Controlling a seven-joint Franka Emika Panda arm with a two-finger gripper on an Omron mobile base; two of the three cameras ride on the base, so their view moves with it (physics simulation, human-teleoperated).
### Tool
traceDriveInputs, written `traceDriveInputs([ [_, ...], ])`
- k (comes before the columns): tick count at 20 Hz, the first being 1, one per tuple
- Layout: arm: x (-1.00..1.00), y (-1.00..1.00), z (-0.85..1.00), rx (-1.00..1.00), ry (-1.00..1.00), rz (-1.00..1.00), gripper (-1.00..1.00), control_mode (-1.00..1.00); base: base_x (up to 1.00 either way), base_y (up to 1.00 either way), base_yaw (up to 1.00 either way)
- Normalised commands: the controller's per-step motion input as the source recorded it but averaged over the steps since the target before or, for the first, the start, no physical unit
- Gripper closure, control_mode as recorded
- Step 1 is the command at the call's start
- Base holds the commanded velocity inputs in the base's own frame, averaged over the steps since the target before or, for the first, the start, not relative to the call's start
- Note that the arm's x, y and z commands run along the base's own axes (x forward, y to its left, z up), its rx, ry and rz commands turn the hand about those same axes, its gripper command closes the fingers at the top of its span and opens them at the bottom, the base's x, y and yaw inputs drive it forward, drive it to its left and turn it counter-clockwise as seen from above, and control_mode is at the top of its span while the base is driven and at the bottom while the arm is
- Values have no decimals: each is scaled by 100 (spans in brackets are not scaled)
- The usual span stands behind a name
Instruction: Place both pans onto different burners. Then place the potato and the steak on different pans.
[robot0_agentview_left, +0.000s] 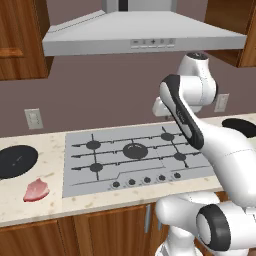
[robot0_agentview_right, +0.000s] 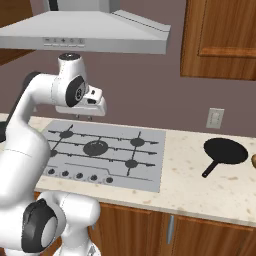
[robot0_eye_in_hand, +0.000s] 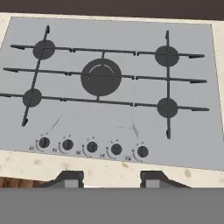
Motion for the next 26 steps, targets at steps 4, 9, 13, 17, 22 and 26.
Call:
traceDriveInputs([
  [4, -32, 0, 0, 0, -4, 0, -100, -100, 0, 0, 0],
  [9, -92, -3, 0, 2, -15, -4, -100, -100, 0, 0, 0],
  [13, -99, -10, 0, 6, -17, -2, -100, -100, 0, 0, 0],
  [17, -80, 0, 0, 0, -11, 0, -100, -100, 0, 0, 0],
  [22, -75, 0, 3, -1, -8, -2, -100, -100, 0, 0, 0],
  [26, -68, 0, 11, -1, -6, 0, -100, -100, 0, 0, 0],
])
